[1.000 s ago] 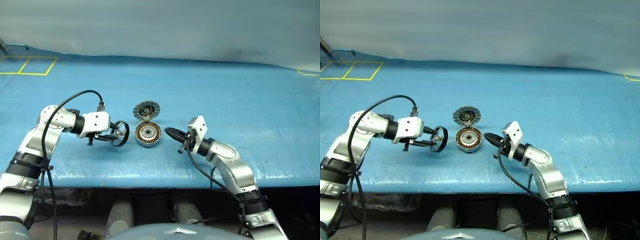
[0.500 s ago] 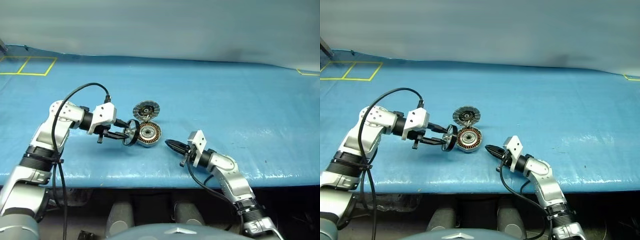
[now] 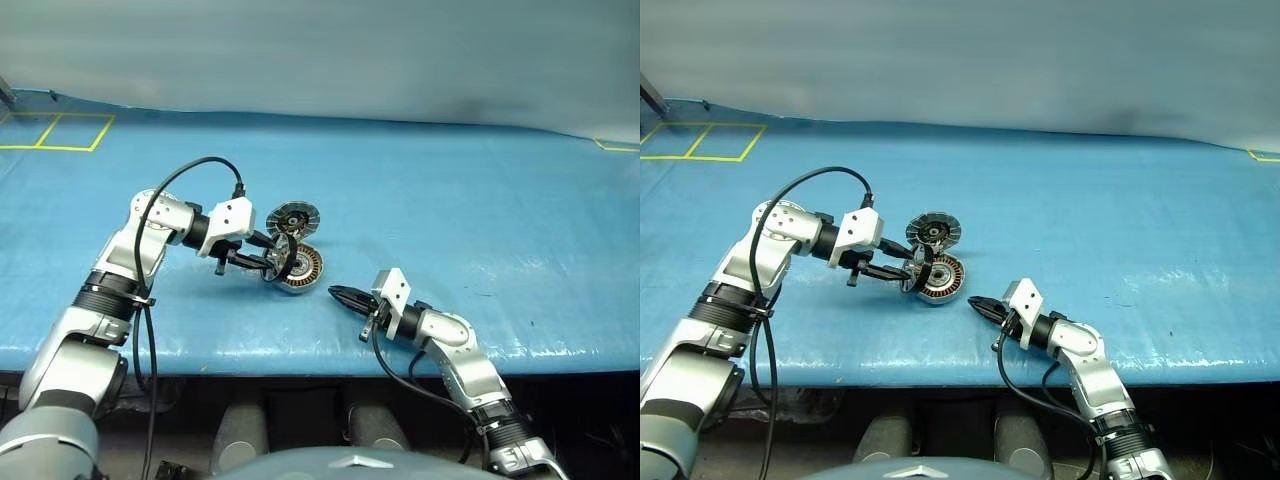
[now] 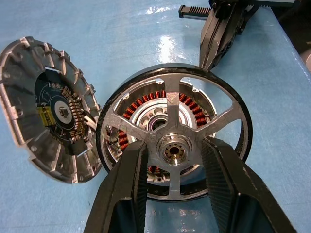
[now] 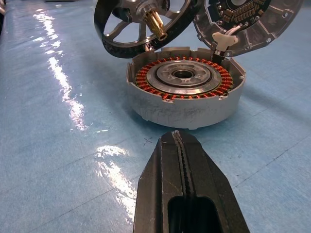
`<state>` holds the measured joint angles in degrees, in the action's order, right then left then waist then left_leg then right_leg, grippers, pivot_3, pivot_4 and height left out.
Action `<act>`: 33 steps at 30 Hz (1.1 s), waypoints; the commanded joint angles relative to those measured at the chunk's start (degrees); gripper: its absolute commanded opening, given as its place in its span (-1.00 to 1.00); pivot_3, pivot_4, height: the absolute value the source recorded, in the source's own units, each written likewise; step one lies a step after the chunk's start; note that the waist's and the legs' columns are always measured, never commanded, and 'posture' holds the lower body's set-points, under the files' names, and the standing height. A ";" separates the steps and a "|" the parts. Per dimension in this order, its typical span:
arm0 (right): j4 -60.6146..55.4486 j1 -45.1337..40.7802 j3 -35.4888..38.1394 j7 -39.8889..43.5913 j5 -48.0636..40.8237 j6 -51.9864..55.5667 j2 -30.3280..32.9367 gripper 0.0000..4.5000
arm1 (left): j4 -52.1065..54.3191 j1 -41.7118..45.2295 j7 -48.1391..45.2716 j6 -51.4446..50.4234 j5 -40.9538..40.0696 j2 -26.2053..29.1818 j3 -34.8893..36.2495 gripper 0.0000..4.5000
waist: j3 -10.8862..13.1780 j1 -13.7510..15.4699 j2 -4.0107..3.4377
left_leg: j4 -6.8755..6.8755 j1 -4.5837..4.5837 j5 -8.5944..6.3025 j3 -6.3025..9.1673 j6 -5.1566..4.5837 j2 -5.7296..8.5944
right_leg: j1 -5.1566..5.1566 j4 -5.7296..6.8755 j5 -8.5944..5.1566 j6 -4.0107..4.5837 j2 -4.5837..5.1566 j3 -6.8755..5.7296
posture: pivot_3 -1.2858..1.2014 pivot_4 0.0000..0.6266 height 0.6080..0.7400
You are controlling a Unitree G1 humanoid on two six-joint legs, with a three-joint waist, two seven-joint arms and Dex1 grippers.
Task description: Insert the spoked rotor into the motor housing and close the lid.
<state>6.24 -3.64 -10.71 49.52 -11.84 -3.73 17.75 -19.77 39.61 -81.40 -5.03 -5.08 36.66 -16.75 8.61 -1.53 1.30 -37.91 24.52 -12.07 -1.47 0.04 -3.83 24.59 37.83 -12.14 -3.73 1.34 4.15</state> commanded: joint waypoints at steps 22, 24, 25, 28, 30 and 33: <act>-0.01 0.74 -0.11 -1.74 0.93 -1.73 -0.41 -1.00 | -3.56 6.28 -1.98 0.85 1.43 -3.20 -0.83 -0.23 | 0.00 0.13 0.00 | -0.01 0.03 0.00 0.04 0.00 0.02 | 0.00 -0.01 0.00 0.00 0.00 0.01 | 0.03 -0.52 1.00; 0.05 0.73 -0.15 -1.76 0.97 -1.68 -0.43 -1.00 | -3.84 6.51 -1.82 1.06 1.68 -3.30 -0.87 -0.23 | 0.00 0.14 0.00 | -0.01 0.03 0.00 0.04 0.00 0.02 | 0.00 0.00 0.00 0.00 0.00 0.01 | 0.03 -0.52 1.00; -0.03 0.79 -0.18 -1.77 0.96 -1.62 -0.43 -1.00 | -3.87 6.57 -1.69 1.24 1.77 -3.32 -0.86 -0.23 | 0.00 0.14 0.00 | -0.01 0.04 0.00 0.04 0.00 0.02 | 0.00 0.00 0.00 0.00 0.00 0.01 | 0.03 -0.52 1.00; -0.04 0.84 -0.19 -1.85 0.95 -1.60 -0.48 -1.00 | -4.27 6.84 -1.26 1.52 1.87 -3.62 -0.78 -0.23 | 0.00 0.14 0.00 | -0.01 0.03 0.00 0.04 0.00 0.03 | 0.00 -0.01 0.00 0.00 0.00 0.01 | 0.03 -0.52 1.00; 0.08 0.82 -0.18 -1.90 0.97 -1.64 -0.50 -1.00 | -4.46 6.99 -1.20 1.48 1.84 -3.78 -0.76 -0.23 | 0.00 0.13 0.00 | -0.01 0.03 0.00 0.04 0.00 0.02 | 0.00 0.00 0.00 0.00 0.00 0.01 | 0.03 -0.52 1.00; 0.15 0.93 -0.13 -1.99 1.03 -1.69 -0.47 -1.00 | -4.54 7.08 -1.23 1.48 1.84 -3.90 -0.68 -0.23 | 0.00 0.08 0.00 | -0.01 0.03 0.00 0.04 0.00 0.03 | 0.00 0.00 0.00 0.00 0.00 0.00 | 0.03 -0.52 1.00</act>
<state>6.63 -2.99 -10.85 47.55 -10.55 -4.55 17.50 -24.47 44.67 -82.60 -4.36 -2.78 32.81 -18.52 8.61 -1.45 1.30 -37.92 24.56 -12.07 -1.43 0.04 -3.81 24.59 37.83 -12.14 -3.73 1.33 4.15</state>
